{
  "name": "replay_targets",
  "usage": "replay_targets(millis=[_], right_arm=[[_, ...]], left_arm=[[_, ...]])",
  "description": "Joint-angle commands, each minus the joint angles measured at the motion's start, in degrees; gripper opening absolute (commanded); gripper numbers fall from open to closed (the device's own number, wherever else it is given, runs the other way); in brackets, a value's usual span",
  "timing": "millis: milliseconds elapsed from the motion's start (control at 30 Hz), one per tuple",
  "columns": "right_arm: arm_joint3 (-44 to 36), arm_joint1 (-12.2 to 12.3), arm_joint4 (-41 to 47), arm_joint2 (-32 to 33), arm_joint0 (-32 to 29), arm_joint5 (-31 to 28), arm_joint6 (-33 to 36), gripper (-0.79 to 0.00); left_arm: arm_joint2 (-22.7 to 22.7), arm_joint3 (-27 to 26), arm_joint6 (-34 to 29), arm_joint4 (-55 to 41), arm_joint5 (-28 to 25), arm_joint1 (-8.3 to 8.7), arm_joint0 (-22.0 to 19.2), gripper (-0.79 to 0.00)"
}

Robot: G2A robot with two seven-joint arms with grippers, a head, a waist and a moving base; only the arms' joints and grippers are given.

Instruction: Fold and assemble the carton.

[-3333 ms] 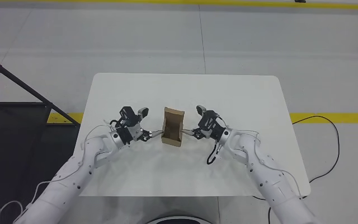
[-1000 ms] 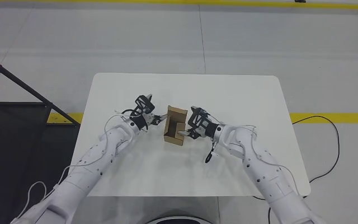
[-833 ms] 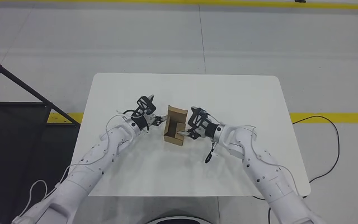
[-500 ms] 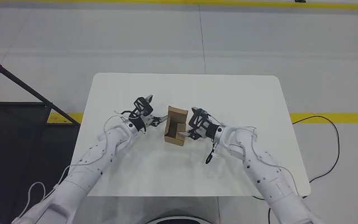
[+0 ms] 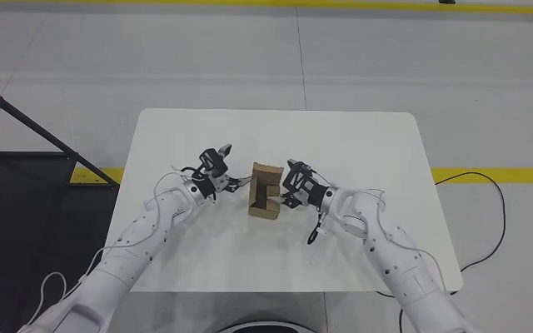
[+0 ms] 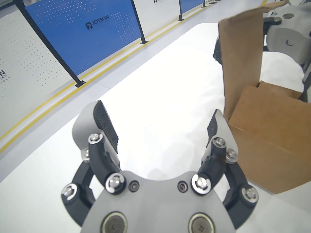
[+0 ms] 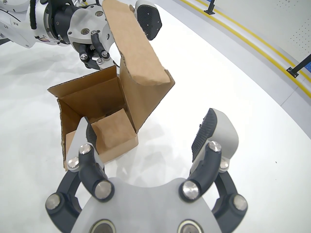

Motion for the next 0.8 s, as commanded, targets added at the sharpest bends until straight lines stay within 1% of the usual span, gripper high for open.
replay_targets(millis=[0, 100, 367, 500, 600, 767], right_arm=[[-0.2, 0.1, -0.1, 0.2, -0.1, 0.0, 0.3, 0.0], [-0.4, 0.2, 0.1, 0.5, -0.3, -0.5, 1.4, 0.0], [-1.2, 0.4, 1.2, 1.5, -0.4, -1.0, 4.1, 0.0], [-2.1, 0.7, 1.5, 2.3, -1.0, -1.0, 5.3, 0.0], [-3.1, 0.8, 1.7, 2.8, -1.3, -0.9, 6.3, 0.0], [-5.4, 1.2, 1.3, 4.1, -2.8, 0.5, 5.4, 0.0]], left_arm=[[0.1, 0.0, 0.4, 0.6, -0.8, -0.03, 0.0, 0.0], [0.2, 0.1, 1.5, 2.2, -2.6, 0.07, 0.0, 0.0], [-1.1, 0.9, 2.4, 2.9, -2.9, 0.23, 0.5, 0.0], [-3.1, 0.6, 3.6, 0.2, -2.3, 0.41, 1.5, 0.0], [-4.4, -0.7, 4.4, 0.2, -3.2, 0.81, 2.3, 0.0], [-6.8, -5.2, 6.9, 1.3, -4.5, 1.72, 4.7, 0.0]])
